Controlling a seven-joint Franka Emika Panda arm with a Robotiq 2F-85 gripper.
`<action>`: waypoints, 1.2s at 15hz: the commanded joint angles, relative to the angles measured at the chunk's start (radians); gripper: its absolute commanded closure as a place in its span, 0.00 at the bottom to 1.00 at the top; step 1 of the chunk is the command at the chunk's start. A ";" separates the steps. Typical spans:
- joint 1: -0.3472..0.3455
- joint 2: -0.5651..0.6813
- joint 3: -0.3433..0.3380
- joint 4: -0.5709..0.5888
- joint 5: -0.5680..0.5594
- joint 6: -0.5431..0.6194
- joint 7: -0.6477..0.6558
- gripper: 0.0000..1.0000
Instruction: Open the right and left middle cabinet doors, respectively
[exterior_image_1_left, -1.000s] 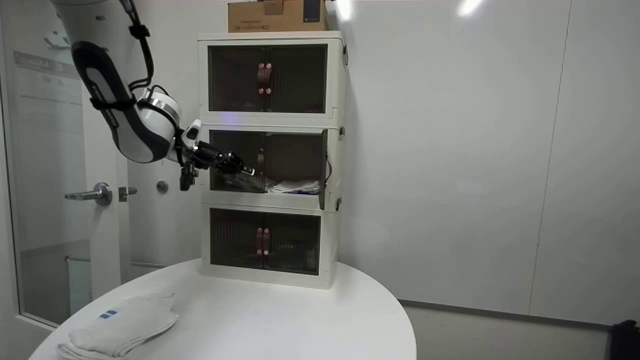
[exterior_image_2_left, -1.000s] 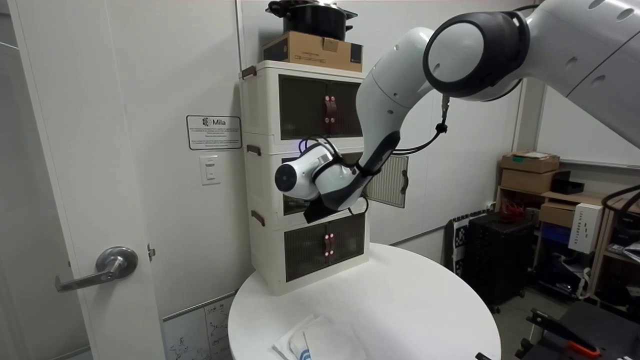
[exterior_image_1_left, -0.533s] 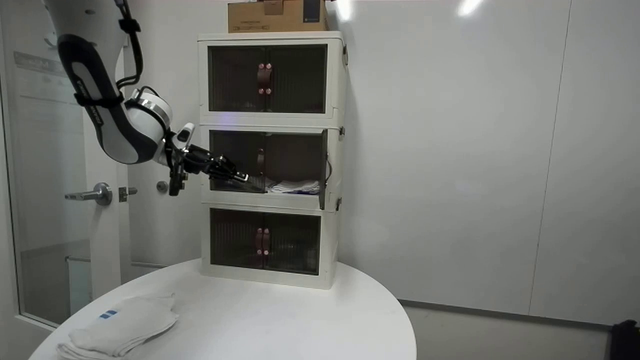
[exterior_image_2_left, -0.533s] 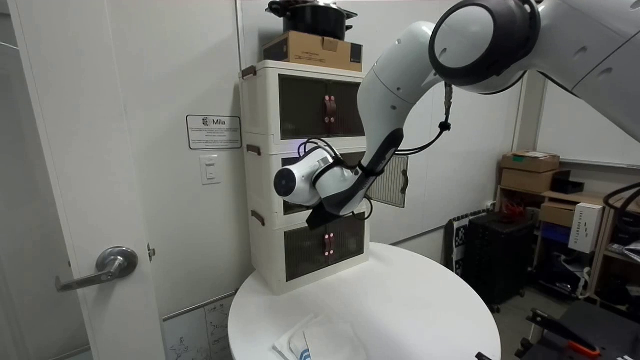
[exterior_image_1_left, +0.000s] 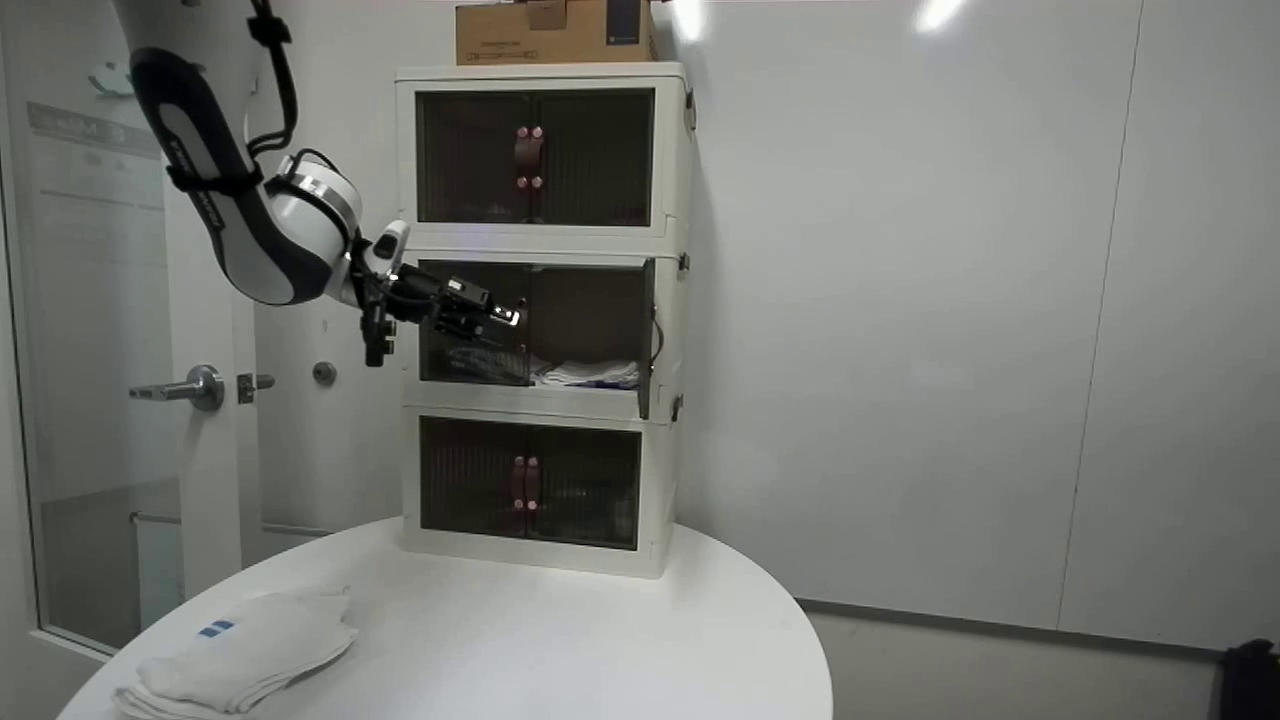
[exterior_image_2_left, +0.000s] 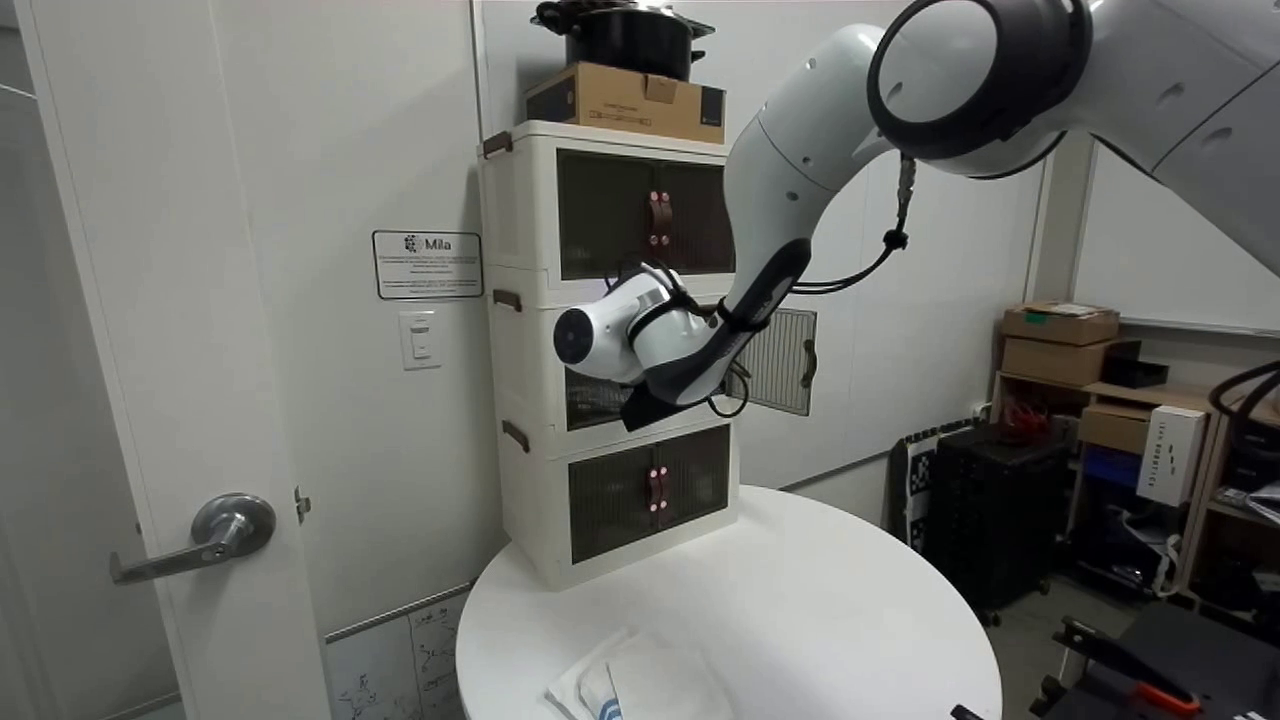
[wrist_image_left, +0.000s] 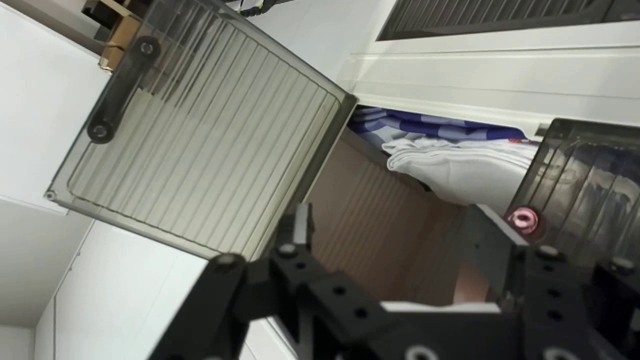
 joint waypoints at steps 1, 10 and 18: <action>-0.002 0.005 0.012 0.045 0.001 0.009 -0.019 0.00; 0.004 0.044 0.003 0.107 -0.006 0.003 0.000 0.00; -0.003 0.134 -0.018 0.206 -0.006 -0.001 0.006 0.00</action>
